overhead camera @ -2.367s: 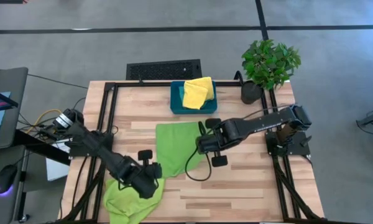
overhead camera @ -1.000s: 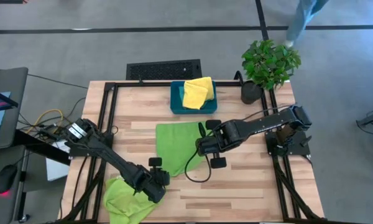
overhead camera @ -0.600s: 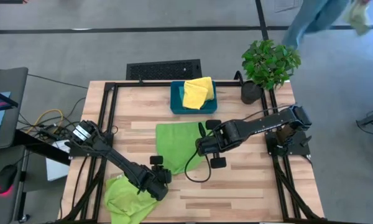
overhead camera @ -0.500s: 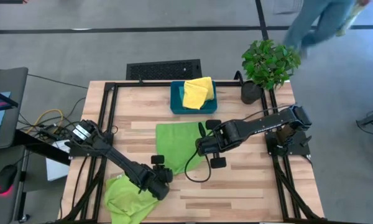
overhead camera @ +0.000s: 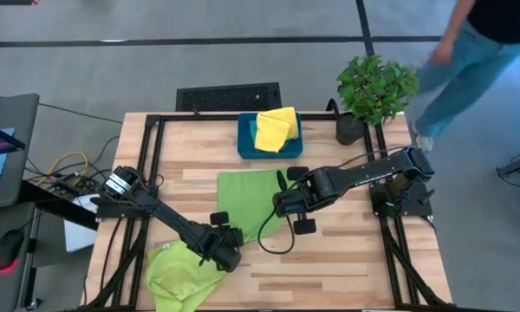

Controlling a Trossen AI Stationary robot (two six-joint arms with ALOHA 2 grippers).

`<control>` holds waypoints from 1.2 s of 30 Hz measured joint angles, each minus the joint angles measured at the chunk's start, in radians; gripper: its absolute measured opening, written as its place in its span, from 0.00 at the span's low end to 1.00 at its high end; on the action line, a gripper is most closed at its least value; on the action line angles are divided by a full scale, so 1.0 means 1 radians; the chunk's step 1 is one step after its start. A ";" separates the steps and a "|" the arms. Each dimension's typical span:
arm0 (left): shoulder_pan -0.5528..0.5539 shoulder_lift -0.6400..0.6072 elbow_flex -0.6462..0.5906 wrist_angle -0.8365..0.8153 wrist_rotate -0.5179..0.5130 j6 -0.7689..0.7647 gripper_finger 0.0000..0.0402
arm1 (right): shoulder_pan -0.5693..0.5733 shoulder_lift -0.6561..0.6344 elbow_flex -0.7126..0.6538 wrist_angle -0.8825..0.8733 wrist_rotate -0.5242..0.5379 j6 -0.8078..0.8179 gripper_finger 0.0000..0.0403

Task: Fold microfiber towels
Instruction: Fold the green microfiber cloth

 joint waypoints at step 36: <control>0.097 -0.024 0.249 -0.658 -0.212 -0.116 0.00 | -0.014 0.000 -0.046 -0.057 0.083 0.198 0.03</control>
